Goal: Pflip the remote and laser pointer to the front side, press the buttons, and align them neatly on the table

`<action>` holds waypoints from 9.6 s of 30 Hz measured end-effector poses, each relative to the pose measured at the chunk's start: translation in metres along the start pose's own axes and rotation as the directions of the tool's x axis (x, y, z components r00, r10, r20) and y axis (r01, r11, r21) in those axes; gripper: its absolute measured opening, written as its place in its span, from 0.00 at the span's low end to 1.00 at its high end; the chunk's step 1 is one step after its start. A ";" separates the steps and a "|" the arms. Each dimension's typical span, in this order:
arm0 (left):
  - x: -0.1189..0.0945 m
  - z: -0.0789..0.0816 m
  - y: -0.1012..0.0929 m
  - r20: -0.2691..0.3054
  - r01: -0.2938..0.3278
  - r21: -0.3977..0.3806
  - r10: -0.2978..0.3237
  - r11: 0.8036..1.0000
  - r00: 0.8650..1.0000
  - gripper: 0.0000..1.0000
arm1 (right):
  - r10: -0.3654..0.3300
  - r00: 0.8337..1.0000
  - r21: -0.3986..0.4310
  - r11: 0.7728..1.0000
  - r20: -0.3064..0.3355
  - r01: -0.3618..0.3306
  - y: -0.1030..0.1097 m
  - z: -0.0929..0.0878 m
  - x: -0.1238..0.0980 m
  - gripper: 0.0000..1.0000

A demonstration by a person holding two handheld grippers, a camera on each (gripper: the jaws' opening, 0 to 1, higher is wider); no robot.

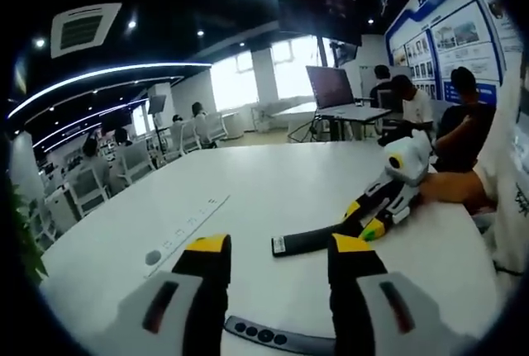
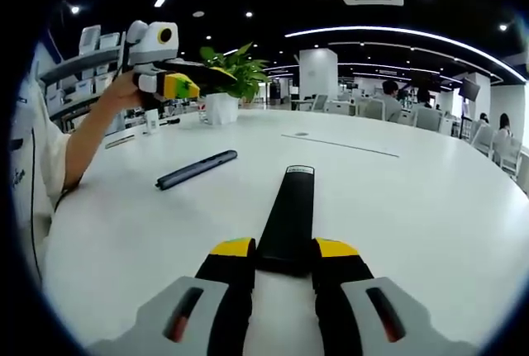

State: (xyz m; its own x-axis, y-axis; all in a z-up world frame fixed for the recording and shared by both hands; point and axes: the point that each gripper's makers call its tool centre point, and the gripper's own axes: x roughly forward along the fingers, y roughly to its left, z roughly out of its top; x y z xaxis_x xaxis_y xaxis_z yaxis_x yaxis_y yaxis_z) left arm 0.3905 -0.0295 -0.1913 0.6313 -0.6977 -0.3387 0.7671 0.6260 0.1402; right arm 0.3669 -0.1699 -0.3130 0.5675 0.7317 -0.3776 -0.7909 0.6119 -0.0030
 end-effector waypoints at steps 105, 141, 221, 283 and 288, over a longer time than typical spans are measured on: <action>0.035 -0.078 -0.031 -0.234 0.185 0.094 -0.158 0.978 0.959 0.46 | 0.041 0.999 -0.298 0.954 0.018 -0.033 0.028 0.007 -0.002 0.28; 0.047 -0.097 -0.046 -0.275 0.252 0.084 -0.221 0.964 0.936 0.42 | 0.043 0.999 -0.290 0.956 0.024 -0.034 0.026 0.005 -0.001 0.28; 0.062 -0.093 -0.040 -0.274 0.286 0.014 -0.271 0.958 0.923 0.33 | -0.039 0.962 -0.359 0.931 -0.271 -0.063 0.030 0.006 0.005 0.22; 0.071 -0.106 -0.023 -0.297 0.144 -0.087 -0.164 0.986 0.941 0.29 | 0.061 0.385 -0.076 0.940 -0.921 -0.332 0.006 -0.005 0.015 0.14; 0.074 -0.107 -0.022 -0.280 0.136 -0.106 -0.161 0.985 0.946 0.29 | 0.029 0.369 -0.087 0.952 -0.929 -0.293 0.009 -0.008 0.011 0.13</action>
State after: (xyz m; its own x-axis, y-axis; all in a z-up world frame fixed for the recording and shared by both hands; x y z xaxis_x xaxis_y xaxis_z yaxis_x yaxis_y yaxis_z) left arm 0.4079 -0.0574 -0.3191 0.4419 -0.6635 -0.6038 0.8295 0.5584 -0.0065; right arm 0.3645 -0.1590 -0.3241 -0.0262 0.0082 -0.9996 -0.9393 0.3419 0.0274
